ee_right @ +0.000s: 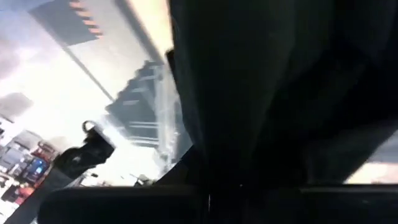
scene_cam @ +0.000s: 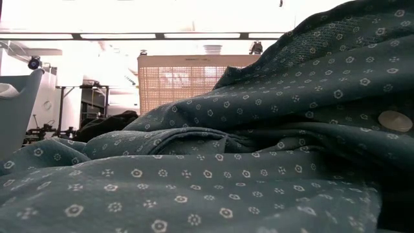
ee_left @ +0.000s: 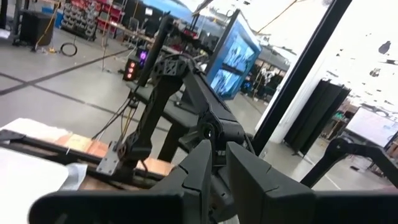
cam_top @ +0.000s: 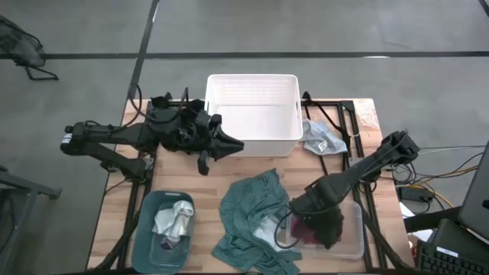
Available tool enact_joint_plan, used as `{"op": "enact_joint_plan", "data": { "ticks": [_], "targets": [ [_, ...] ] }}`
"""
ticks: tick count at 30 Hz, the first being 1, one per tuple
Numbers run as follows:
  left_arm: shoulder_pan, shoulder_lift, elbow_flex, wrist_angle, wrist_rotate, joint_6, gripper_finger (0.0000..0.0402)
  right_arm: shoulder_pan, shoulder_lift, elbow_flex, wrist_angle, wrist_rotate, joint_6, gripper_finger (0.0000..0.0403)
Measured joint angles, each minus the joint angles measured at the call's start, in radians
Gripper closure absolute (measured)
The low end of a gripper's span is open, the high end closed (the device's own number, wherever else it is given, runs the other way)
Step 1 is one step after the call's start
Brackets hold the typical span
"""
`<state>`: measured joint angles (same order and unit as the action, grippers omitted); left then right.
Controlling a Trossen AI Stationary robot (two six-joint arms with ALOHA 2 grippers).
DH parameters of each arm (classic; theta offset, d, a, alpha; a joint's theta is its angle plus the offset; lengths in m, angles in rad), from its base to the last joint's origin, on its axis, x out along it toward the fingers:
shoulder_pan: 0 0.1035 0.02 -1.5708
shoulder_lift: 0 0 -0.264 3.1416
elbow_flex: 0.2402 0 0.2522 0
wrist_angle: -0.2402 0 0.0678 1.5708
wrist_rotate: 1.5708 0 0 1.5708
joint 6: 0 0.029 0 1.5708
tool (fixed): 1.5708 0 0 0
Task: Pick & Place Cloths
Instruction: Put the black underwear into the transparent bin, then put the blue shirt into the white bin
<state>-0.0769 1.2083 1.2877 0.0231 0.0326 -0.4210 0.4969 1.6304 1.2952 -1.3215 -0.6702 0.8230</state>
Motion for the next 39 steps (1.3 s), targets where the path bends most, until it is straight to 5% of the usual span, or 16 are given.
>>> {"op": "enact_joint_plan", "data": {
  "ticks": [8, 23, 29, 34, 39],
  "targets": [
    [0.000, 0.000, 0.000, -0.100, 0.001, -0.025, 0.0346, 0.003, -0.017, -0.061, 0.001, 0.016, 0.026, 0.0314],
    [0.000, 0.039, 0.000, -0.296, 0.012, -0.028, 0.0346, 0.000, -0.041, 0.165, -0.030, 0.179, -0.038, 0.0122],
    [0.005, 0.134, -0.013, -0.316, 0.267, -0.063, 0.0346, -0.005, -0.041, 0.237, -0.138, 0.376, -0.067, 0.0104],
    [-0.010, 0.242, -0.022, -0.316, 0.300, -0.066, 0.0346, -0.013, -0.041, 0.255, -0.190, 0.507, -0.071, 0.0117],
    [-0.010, 0.354, -0.034, -0.358, 0.352, 0.005, 0.0346, -0.017, -0.040, 0.246, -0.201, 0.514, -0.080, 0.0137]
  ]
}}
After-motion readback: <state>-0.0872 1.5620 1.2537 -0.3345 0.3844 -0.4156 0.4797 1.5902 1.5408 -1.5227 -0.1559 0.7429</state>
